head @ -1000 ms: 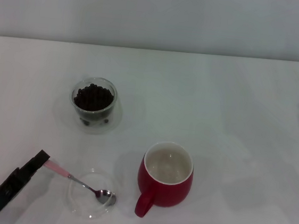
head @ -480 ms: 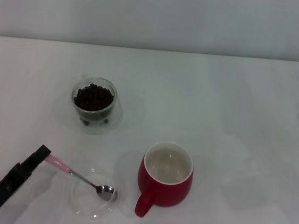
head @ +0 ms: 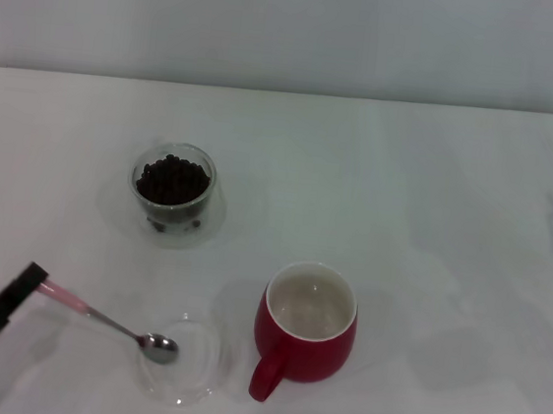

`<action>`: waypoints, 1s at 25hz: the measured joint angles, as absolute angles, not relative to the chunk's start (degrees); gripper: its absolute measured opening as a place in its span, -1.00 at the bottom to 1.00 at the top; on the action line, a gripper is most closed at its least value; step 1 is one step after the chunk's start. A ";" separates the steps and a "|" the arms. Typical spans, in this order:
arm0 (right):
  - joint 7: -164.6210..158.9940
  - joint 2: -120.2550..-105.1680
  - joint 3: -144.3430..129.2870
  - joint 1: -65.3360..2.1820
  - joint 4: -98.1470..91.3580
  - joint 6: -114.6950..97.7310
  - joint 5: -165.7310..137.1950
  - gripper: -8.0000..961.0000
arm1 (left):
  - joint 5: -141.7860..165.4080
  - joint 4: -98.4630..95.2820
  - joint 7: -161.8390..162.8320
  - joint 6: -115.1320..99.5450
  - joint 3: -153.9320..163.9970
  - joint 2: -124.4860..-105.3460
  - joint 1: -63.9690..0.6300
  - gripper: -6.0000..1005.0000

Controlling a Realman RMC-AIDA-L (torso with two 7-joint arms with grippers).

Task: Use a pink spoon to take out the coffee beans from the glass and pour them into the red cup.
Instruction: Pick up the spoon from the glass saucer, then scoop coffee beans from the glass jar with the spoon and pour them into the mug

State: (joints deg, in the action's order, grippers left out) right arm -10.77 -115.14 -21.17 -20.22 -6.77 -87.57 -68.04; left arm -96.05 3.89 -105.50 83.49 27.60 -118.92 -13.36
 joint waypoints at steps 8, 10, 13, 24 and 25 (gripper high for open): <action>-9.32 -115.14 -21.36 -20.21 -6.17 -87.63 -68.10 -0.33 | -95.79 -3.21 -103.90 89.95 27.84 -118.83 -13.32 -0.74; -9.29 -115.14 -21.36 -20.21 -6.11 -87.63 -68.06 -0.33 | -95.76 -4.94 -103.19 91.21 27.89 -118.82 -13.56 -0.74; -9.29 -115.14 -21.33 -20.22 -5.91 -87.64 -67.94 -0.33 | -95.66 -7.23 -101.73 92.67 27.93 -118.80 -14.39 -0.73; -9.30 -115.21 -21.09 -20.77 -4.01 -87.56 -67.84 -0.33 | -93.42 -15.36 -95.72 93.63 28.04 -118.39 -20.69 -0.74; -9.30 -115.22 -21.09 -20.79 -3.77 -87.59 -67.84 -0.33 | -92.97 -16.32 -94.81 93.26 28.04 -118.37 -21.04 -0.74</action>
